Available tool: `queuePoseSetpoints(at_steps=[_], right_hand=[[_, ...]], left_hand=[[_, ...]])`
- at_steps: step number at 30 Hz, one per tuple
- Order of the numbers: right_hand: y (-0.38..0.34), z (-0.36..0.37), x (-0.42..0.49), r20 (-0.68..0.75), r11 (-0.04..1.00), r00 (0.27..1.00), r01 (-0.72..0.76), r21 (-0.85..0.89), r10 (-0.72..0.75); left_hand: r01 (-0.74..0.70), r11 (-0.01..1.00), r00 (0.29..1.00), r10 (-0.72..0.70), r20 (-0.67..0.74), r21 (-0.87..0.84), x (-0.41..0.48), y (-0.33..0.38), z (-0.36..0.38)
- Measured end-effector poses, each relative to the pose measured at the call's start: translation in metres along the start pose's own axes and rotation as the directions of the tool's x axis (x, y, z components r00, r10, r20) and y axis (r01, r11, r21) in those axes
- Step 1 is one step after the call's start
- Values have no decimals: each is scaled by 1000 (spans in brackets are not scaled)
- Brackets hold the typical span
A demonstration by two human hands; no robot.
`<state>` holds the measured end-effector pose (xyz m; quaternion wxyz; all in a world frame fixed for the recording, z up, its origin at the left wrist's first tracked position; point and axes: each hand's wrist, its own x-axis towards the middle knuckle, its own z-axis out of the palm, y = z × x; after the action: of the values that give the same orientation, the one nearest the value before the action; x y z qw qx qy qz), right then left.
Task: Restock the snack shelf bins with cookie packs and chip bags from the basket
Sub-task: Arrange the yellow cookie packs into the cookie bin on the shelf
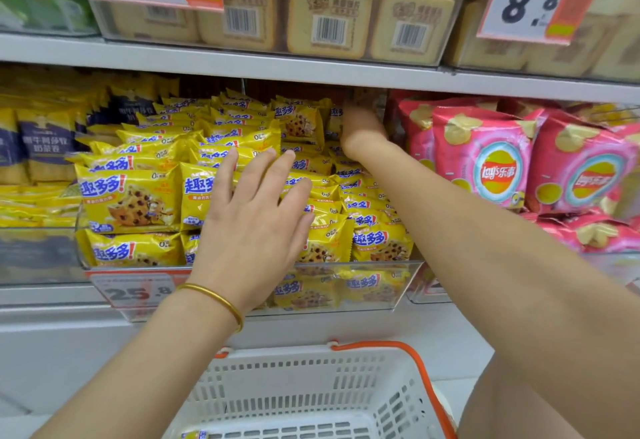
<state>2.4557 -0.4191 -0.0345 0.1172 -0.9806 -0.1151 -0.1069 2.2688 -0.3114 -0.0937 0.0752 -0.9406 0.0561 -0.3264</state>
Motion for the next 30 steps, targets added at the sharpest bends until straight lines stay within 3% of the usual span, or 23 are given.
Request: queuePoseSetpoints(at_steps=[3, 5, 8, 11, 13, 15, 17, 19, 21, 23, 26, 30], right_hand=[[-2, -12, -34, -2, 999, 1000, 21, 44, -21], [-2, -18, -74, -102, 987, 986, 140, 75, -132], [4, -15, -149, -269, 924, 906, 366, 110, -327], [4, 6, -223, -412, 817, 807, 536, 214, -422], [4, 30, -252, -398, 766, 805, 568, 301, -440], [-2, 68, -270, -266, 747, 836, 549, 375, -480], [-7, 117, -283, 37, 790, 841, 492, 366, -541], [-7, 181, -296, 413, 844, 738, 436, 312, -533], [0, 244, -314, 656, 887, 606, 391, 247, -450], [6, 292, -332, 790, 925, 503, 320, 206, -350], [6, 337, -360, 883, 956, 388, 225, 189, -266], [-5, 372, -385, 910, 978, 361, 127, 168, -203]], left_hand=[[-52, 998, 998, 50, -49, -27, -3, -3, -7], [-114, 993, 987, 108, -119, -41, -12, -4, -14], [-200, 979, 961, 189, -201, -34, -40, -3, -29], [-223, 974, 968, 216, -128, -37, -77, -1, -40], [-206, 977, 978, 207, 9, -58, -94, -3, -44], [-180, 983, 954, 185, 234, -46, -121, -7, -40], [-161, 986, 885, 163, 435, -42, -153, -12, -34], [-157, 986, 808, 157, 568, -48, -183, -16, -31], [-154, 986, 758, 162, 631, -68, -202, -20, -30], [-137, 986, 745, 166, 646, -95, -210, -23, -28], [-111, 984, 722, 176, 669, -138, -218, -27, -23], [-91, 985, 675, 168, 719, -145, -226, -31, -13]])
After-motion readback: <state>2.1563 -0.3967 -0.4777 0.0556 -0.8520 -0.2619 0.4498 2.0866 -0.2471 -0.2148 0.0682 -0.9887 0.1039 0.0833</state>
